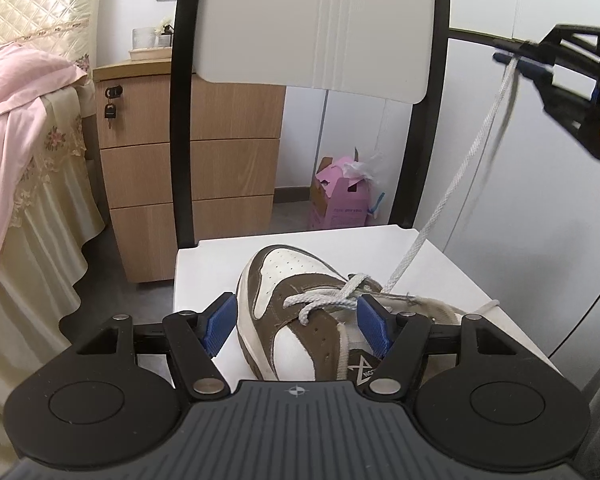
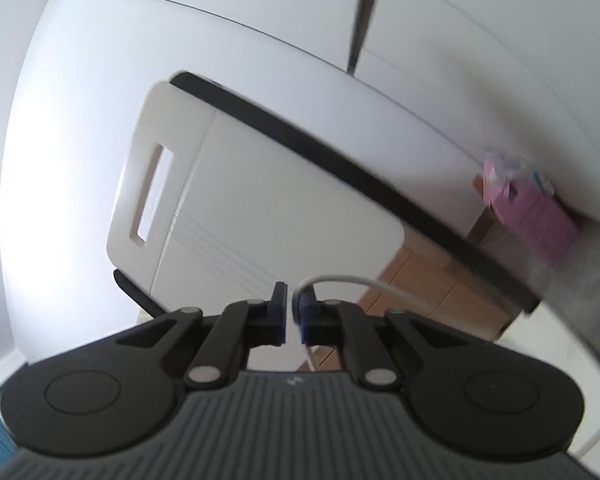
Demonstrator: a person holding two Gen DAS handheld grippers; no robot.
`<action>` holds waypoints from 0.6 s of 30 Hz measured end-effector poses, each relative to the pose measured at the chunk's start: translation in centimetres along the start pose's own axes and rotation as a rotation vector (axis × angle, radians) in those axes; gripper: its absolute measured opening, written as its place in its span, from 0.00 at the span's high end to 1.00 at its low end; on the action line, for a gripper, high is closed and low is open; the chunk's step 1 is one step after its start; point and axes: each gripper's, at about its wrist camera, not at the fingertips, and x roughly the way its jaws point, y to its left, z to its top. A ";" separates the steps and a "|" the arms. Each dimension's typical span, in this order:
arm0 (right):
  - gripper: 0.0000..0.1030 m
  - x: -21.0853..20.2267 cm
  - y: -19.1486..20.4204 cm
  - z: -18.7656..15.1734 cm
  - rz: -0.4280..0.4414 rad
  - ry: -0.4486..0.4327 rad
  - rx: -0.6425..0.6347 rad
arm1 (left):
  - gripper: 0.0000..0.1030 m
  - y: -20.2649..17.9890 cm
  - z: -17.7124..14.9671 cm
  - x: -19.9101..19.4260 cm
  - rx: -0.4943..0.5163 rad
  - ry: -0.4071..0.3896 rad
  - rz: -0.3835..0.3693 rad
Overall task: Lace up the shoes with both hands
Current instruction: 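Pull the lace end up and away with the right gripper to tighten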
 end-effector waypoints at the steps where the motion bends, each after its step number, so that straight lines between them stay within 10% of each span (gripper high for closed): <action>1: 0.93 -0.3 0.4 0.5 -0.003 -0.007 -0.015 | 0.32 0.0 0.0 0.0 -0.003 0.000 -0.001; 18: 0.97 -3.5 8.2 8.2 -0.031 -0.117 -0.208 | 0.32 -0.3 0.4 -0.6 -0.003 -0.024 -0.048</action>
